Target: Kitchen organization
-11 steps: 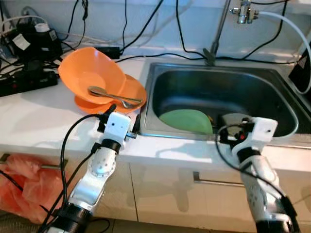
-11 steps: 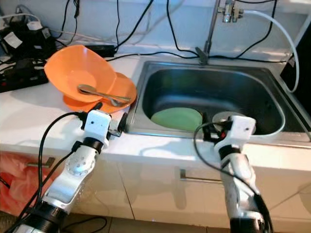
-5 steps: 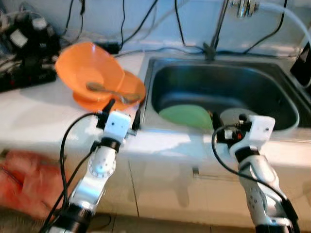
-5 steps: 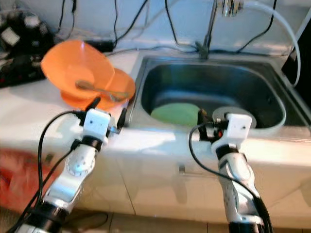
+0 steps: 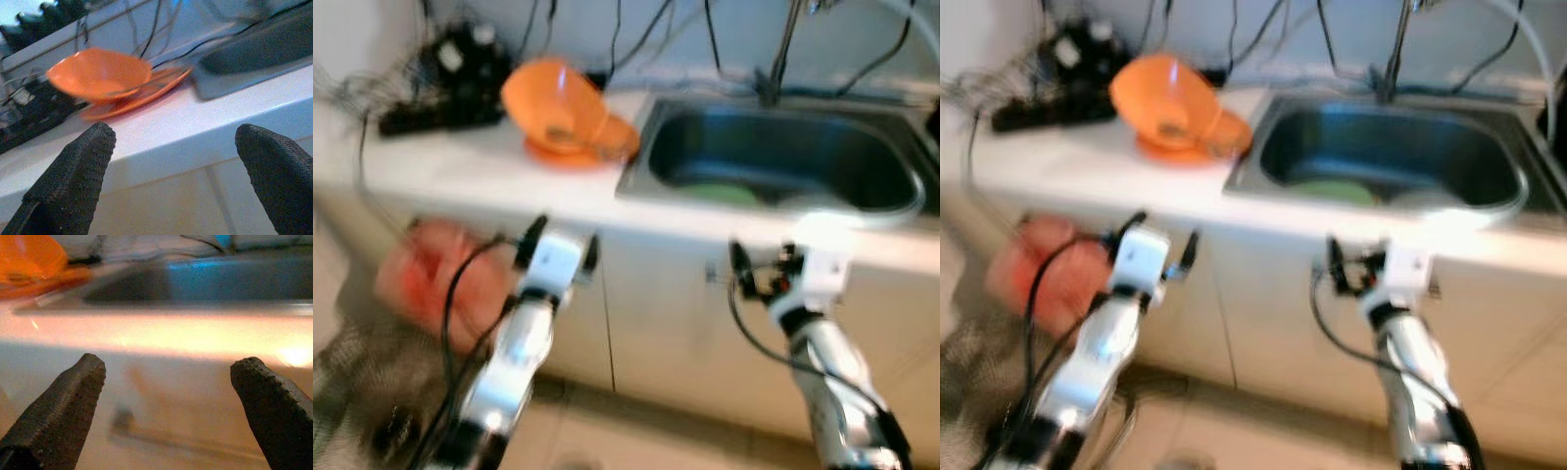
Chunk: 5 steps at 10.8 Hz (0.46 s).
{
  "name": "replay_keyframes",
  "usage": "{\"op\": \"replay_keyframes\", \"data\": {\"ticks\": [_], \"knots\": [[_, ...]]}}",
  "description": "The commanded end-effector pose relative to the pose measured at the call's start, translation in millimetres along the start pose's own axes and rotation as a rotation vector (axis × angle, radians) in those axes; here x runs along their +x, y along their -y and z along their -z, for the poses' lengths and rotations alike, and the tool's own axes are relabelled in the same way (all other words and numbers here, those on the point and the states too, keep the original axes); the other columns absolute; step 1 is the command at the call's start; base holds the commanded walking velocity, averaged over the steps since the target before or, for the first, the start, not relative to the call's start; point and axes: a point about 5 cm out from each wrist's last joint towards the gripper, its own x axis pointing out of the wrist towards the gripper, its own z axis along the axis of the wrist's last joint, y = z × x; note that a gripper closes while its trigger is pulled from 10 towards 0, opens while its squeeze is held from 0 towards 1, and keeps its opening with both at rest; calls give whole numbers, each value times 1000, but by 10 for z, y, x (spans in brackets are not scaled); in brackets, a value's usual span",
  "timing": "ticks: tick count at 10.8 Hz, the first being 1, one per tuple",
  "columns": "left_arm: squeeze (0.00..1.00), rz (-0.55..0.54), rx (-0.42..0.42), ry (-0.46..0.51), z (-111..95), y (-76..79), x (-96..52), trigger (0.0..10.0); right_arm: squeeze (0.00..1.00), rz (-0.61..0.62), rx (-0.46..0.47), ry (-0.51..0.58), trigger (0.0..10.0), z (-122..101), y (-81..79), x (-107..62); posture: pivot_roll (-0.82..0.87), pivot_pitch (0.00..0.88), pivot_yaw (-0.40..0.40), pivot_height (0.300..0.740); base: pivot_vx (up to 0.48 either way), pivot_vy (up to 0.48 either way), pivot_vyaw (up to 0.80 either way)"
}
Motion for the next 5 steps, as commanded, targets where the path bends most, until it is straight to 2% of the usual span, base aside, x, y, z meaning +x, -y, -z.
{"op": "replay_keyframes", "data": {"ticks": [1,2,4,5], "knots": [[0,6,-25,-6,-16,-44,9,10000,1000,20,-3,-1,10000,-2,37,0,96,0,46,740,480,0,0],[0,-9,-49,-6,-24,-53,24,10000,1000,25,-2,-1,10000,-5,55,-7,95,0,46,740,480,0,0],[0,-5,-50,-9,-11,-48,29,10000,1000,23,-6,-4,10000,1,57,-9,95,0,46,740,0,0,0],[0,3,-55,-54,99,-32,5,10000,1000,23,-9,-16,10000,46,70,-18,90,0,41,740,0,0,0]]}}
